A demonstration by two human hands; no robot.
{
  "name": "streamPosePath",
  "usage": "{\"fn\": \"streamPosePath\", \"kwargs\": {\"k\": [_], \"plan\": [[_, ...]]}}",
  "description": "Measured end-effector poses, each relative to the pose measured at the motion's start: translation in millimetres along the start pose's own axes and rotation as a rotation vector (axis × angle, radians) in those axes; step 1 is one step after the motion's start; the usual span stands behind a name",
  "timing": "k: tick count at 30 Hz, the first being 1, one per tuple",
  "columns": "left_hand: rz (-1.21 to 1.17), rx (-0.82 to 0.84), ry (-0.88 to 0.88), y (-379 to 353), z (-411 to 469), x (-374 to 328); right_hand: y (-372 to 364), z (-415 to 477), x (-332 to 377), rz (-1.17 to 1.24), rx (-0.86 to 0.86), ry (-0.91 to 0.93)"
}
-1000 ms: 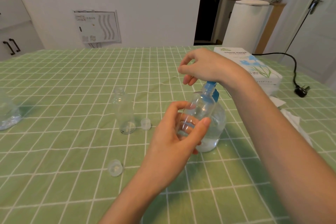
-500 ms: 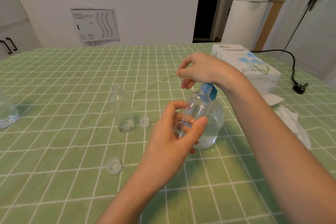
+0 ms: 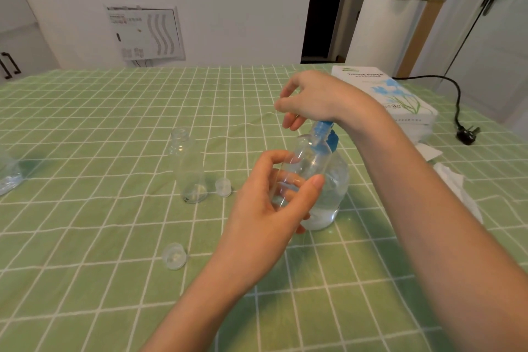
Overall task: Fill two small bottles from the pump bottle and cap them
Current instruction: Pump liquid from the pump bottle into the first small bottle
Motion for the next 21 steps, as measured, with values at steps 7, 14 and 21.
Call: {"fn": "streamPosePath", "kwargs": {"k": [7,14,21], "plan": [[0.000,-0.003,0.032,0,-3,6,-7,-1,-3,0.010,0.004,0.007],[0.001,0.002,0.022,1,-3,4,-2,-3,7,0.024,-0.030,0.080],[0.011,-0.006,0.031,1,-4,7,-8,-1,-3,0.024,0.014,0.016]]}}
Point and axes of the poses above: each hand's wrist, its own z-axis towards the middle knuckle, its own y-axis out of the back of the hand, x = y × z, the point moved 9 cm from there along z, towards the middle knuckle, and after that the axes turned 14 degrees about z, right-handed, at the moved point
